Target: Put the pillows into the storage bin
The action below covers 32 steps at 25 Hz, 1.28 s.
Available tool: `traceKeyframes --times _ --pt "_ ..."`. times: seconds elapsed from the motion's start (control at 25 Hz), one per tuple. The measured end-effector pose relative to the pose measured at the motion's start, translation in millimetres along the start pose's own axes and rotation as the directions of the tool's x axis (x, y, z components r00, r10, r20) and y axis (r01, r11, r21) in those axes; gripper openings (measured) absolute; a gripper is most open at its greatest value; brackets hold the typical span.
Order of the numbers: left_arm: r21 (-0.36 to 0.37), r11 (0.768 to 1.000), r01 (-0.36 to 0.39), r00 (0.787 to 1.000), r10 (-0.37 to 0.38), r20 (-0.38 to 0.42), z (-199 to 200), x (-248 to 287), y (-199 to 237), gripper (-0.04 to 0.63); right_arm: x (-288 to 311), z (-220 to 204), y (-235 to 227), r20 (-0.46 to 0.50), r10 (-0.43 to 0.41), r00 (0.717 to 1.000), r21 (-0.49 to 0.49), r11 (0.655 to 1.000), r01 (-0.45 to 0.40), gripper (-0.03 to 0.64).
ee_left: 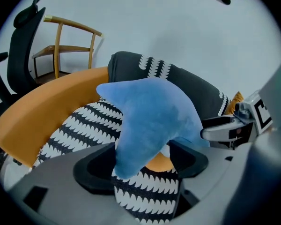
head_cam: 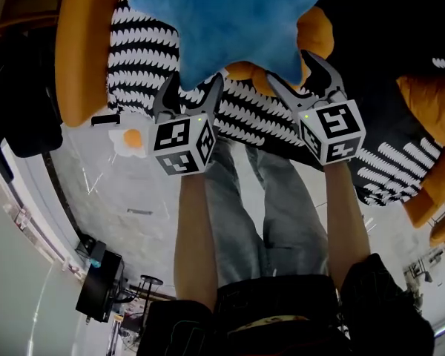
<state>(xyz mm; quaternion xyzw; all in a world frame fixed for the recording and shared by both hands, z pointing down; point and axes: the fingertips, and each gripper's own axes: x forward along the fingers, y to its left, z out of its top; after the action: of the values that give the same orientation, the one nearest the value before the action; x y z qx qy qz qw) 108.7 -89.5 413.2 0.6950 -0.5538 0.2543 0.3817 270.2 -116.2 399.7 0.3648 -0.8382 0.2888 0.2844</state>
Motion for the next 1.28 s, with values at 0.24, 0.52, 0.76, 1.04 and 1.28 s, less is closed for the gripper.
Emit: traceKeyframes --times 0.24,0.52,0.76,1.04,1.28 --pt "-0.005 1.0 -0.015 0.999 0.015 -0.046 -7 19 8 0.368 23 -14 -3 -0.076 0.064 0.995 -0.007 0.998 -0.065 0.337" --pt "-0.067 0.998 0.006 0.998 -0.01 -0.066 -18 32 9 0.351 37 -21 -3 -0.102 0.14 0.985 -0.018 0.99 -0.143 0.337" --pt "-0.123 0.992 0.017 0.999 -0.022 -0.038 -23 38 10 0.299 43 -25 -1 -0.116 0.176 0.978 0.006 0.984 -0.176 0.319" --pt "-0.121 0.992 0.02 1.0 -0.019 0.002 -21 37 5 0.239 44 -19 -2 -0.163 0.178 0.97 0.004 0.984 -0.18 0.206" --pt "-0.116 0.993 0.027 0.998 -0.02 0.066 -22 30 13 0.215 49 -11 6 -0.142 0.126 0.982 -0.037 0.991 -0.132 0.187"
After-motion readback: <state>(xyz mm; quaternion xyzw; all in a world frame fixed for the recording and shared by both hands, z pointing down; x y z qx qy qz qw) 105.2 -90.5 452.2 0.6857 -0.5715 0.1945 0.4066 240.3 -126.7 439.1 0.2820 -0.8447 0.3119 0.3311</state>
